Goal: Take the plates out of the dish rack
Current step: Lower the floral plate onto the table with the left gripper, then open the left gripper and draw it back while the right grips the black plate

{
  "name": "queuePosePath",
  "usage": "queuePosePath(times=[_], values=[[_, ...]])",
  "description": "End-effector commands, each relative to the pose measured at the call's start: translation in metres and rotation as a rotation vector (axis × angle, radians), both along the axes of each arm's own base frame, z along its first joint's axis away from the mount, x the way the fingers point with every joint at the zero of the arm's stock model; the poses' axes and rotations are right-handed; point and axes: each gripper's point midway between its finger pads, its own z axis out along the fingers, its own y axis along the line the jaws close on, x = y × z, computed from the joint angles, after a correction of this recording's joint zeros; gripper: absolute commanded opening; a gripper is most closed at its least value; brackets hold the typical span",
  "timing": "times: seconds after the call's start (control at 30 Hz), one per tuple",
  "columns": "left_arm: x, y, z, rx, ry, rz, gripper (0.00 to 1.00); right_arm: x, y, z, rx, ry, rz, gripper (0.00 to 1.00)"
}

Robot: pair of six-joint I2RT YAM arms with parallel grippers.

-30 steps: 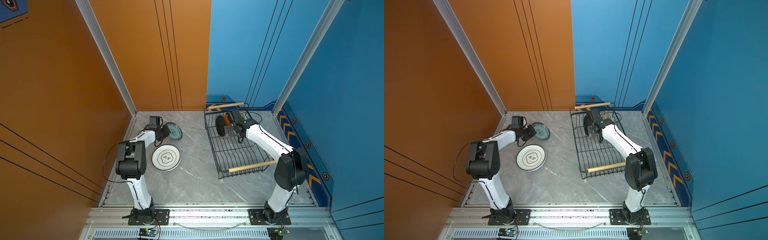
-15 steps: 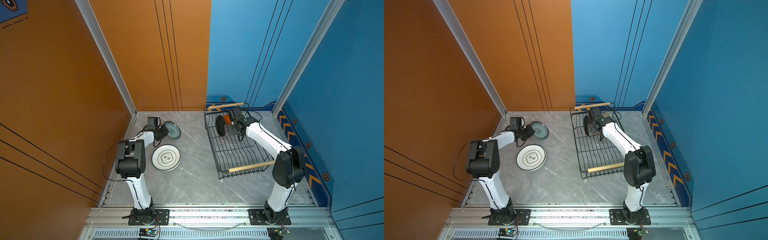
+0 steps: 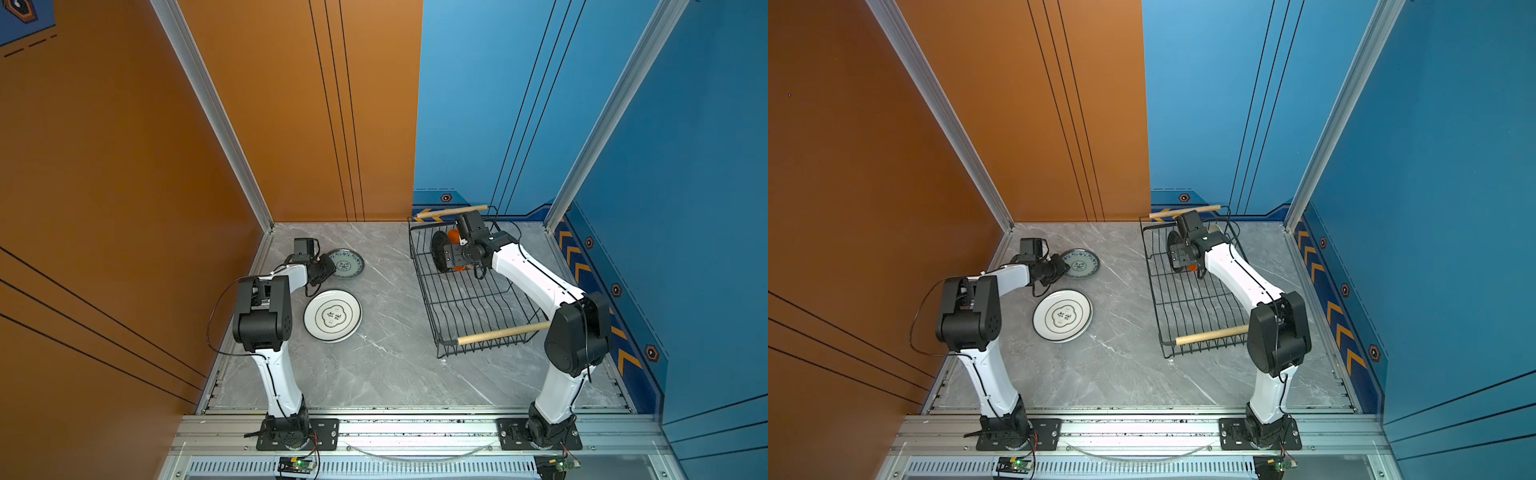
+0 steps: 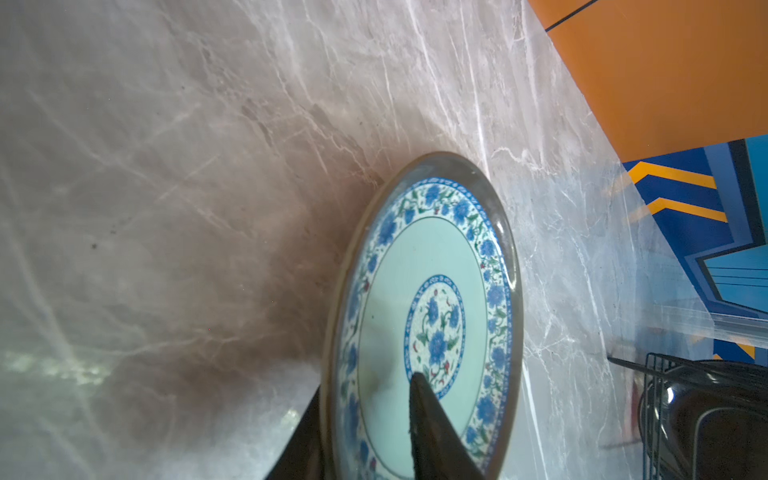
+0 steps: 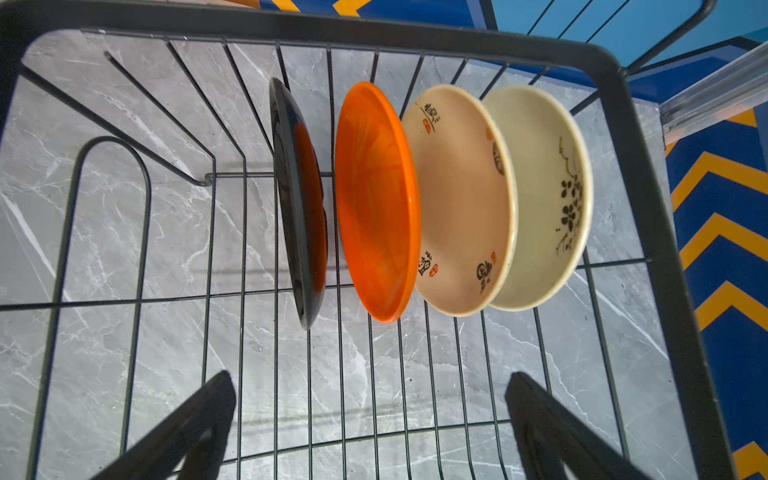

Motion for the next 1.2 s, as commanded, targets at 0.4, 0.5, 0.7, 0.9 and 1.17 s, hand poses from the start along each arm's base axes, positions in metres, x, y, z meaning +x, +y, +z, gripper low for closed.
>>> queuePosePath(times=[0.4,0.5,0.7,0.9,1.17], values=[[-0.01,0.015,-0.018,0.011,0.063,0.021,0.55,0.02,0.03,-0.003,0.081,-0.044,0.105,1.0],[-0.013,0.019,-0.014,0.017,0.063,0.03,0.59,0.023,0.032,-0.005,0.086,-0.042,0.109,0.97],[-0.025,0.03,0.007,0.054,0.044,0.046,0.63,0.029,0.036,-0.011,0.093,-0.046,0.119,0.93],[-0.045,0.034,0.037,0.063,-0.011,0.076,0.65,0.039,0.039,-0.018,0.109,-0.056,0.124,0.84],[-0.084,0.029,0.064,0.08,-0.067,0.086,0.68,0.054,0.04,-0.029,0.106,-0.078,0.116,0.76]])
